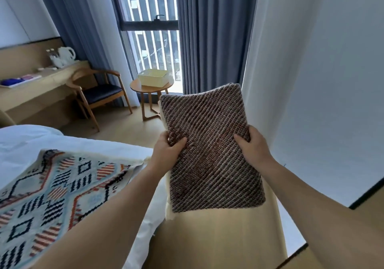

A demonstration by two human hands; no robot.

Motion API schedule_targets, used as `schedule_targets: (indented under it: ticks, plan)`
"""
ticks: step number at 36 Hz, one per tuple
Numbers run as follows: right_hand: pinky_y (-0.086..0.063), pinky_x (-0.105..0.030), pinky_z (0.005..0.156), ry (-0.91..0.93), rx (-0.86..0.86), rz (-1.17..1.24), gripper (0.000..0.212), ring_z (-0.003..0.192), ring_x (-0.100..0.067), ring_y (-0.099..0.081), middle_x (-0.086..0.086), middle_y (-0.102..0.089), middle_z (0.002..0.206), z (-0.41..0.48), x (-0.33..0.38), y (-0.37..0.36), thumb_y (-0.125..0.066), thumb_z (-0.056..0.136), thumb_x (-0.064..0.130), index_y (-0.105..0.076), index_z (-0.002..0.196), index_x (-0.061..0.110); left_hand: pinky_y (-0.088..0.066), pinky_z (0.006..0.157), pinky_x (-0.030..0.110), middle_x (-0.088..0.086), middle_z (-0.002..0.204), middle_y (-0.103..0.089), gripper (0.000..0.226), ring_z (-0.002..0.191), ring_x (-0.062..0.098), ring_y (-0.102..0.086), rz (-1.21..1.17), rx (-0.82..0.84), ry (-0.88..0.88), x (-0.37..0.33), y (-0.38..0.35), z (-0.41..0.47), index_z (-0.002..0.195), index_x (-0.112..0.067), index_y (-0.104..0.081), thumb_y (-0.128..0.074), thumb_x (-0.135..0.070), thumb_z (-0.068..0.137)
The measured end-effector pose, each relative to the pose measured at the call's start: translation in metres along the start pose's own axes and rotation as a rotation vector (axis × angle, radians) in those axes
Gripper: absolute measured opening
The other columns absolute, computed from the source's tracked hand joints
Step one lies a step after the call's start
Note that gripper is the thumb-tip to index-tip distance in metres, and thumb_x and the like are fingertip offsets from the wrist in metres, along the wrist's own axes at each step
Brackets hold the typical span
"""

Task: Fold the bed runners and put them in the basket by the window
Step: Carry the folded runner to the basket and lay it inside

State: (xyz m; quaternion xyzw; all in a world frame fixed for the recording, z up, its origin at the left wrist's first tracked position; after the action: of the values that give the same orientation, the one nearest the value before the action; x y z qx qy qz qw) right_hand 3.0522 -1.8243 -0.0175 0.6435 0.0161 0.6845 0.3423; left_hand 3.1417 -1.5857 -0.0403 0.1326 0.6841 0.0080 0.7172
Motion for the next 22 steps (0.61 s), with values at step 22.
schedule_targets:
  ticks: [22]
  plan:
    - [-0.039, -0.022, 0.086, 0.02, 0.027, 0.048, 0.027, 0.099, -0.009, -0.055, 0.008, -0.058, 0.108, 0.343, -0.035, -0.083, -0.057, 0.096, 0.027, -0.055, 0.121, 0.019, -0.052, 0.09, 0.039, -0.001, 0.109, -0.067, 0.041, 0.099, 0.016, -0.064, 0.033, -0.011, 0.031, 0.011, -0.036, 0.35, 0.112, -0.022, -0.054, -0.071, -0.04, 0.08]
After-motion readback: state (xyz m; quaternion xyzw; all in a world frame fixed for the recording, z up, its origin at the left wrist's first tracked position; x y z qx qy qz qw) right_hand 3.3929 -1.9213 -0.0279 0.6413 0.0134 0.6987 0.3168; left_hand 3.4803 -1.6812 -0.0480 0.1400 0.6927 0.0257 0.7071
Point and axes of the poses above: each hand's wrist, its own z-axis towards the middle knuckle, its own y-axis out of the back of the hand, x = y × z, the point moved 2 cm from there along z, towards the middle knuckle
